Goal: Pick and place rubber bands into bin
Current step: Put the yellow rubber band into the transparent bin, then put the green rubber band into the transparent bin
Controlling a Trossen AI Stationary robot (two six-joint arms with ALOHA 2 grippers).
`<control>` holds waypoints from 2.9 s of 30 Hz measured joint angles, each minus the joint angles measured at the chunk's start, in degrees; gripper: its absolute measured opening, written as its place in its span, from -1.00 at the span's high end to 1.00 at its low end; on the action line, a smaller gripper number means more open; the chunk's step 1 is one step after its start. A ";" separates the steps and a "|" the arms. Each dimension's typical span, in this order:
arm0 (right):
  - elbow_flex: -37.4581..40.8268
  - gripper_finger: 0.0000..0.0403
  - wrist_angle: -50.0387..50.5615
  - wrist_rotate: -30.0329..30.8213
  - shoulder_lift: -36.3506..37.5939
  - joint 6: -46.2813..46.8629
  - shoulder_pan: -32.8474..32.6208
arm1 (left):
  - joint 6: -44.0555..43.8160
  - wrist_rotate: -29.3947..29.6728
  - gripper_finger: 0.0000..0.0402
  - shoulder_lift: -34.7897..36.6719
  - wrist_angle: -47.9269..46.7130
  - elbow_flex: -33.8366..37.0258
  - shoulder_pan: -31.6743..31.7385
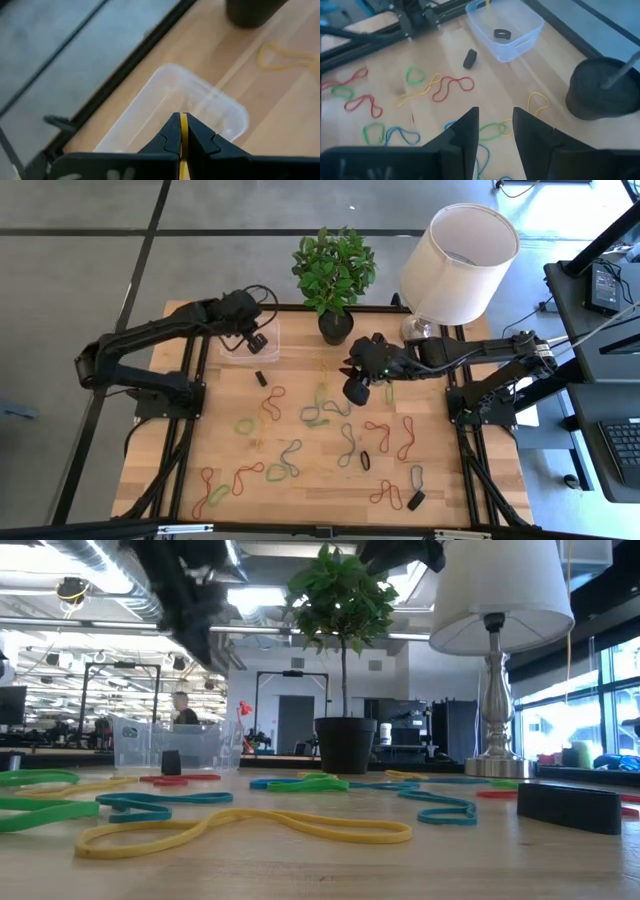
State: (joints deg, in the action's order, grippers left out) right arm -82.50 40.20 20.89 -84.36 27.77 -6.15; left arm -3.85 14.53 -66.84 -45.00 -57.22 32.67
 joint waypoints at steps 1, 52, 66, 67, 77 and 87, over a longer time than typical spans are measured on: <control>0.00 0.39 0.01 0.08 0.00 0.77 0.03 | 0.47 -1.48 0.98 -0.40 1.15 1.02 1.33; 36.47 0.94 0.98 -9.06 19.16 20.18 -4.83 | -21.70 -10.74 0.13 -0.48 -4.28 -0.71 -11.17; 56.24 0.84 -7.64 -11.00 44.47 18.05 -3.30 | -56.95 -3.64 0.15 -11.69 -16.41 -11.98 -45.08; 56.51 0.84 -7.85 -10.99 44.52 17.24 -3.09 | -58.87 -2.96 0.15 -13.06 -17.77 -13.00 -46.74; 56.61 0.84 -10.58 -11.70 44.33 13.55 -2.51 | -64.71 -8.55 0.24 -22.32 -26.63 -13.81 -52.73; 56.60 0.84 -12.46 -14.03 44.33 14.11 -2.52 | -64.47 -12.67 0.38 -19.92 -16.38 -0.02 -53.52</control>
State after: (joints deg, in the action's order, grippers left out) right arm -25.90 27.74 6.86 -40.03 41.88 -8.68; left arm -68.32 1.87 -86.76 -61.38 -57.24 -20.85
